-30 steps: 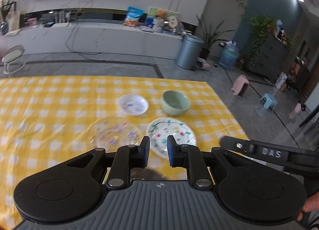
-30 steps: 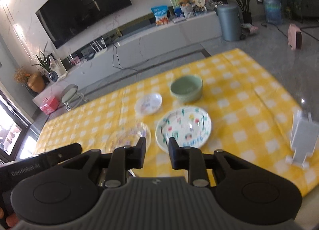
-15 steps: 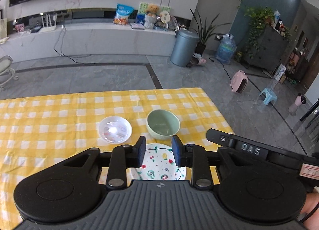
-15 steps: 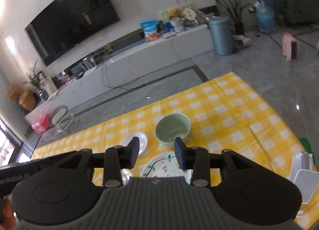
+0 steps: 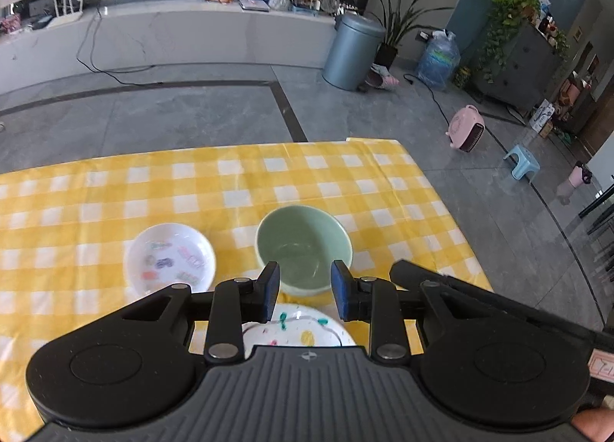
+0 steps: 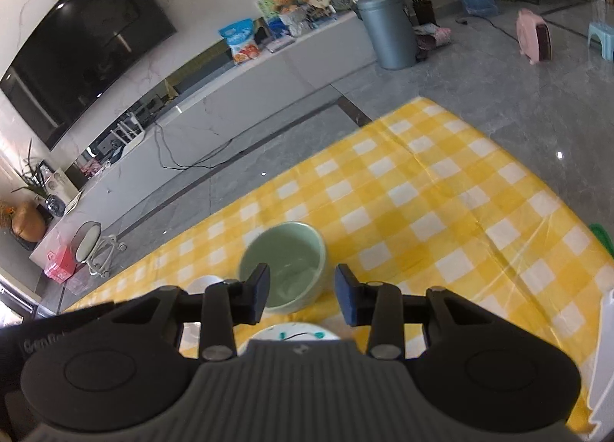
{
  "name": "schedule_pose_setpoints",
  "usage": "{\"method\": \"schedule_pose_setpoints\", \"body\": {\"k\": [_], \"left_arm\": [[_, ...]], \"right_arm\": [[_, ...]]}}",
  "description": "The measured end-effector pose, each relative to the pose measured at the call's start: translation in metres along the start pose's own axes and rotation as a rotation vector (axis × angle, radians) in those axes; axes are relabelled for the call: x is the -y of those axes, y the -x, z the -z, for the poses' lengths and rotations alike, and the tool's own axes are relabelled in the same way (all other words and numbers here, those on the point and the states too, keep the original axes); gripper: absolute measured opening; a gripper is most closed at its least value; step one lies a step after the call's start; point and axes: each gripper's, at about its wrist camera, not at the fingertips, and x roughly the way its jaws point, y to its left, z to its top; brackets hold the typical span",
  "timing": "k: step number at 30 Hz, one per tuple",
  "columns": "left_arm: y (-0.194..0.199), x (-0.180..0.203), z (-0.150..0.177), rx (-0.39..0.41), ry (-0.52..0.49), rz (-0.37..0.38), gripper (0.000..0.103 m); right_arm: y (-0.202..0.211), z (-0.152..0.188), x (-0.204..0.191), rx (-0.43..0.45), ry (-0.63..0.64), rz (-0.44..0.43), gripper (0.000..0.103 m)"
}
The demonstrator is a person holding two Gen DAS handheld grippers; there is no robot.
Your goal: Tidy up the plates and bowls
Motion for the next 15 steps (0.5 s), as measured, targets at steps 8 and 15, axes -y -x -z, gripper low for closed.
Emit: {"method": "schedule_pose_setpoints", "body": {"k": [8, 15], "left_arm": [[-0.049, -0.009, -0.015, -0.031, -0.002, -0.026, 0.033], [-0.082, -0.018, -0.016, -0.059, -0.054, -0.094, 0.031]], "right_arm": [[-0.041, -0.001, 0.028, -0.045, -0.112, -0.059, 0.028], [-0.064, 0.004, 0.025, -0.079, -0.106, -0.080, 0.025]]}}
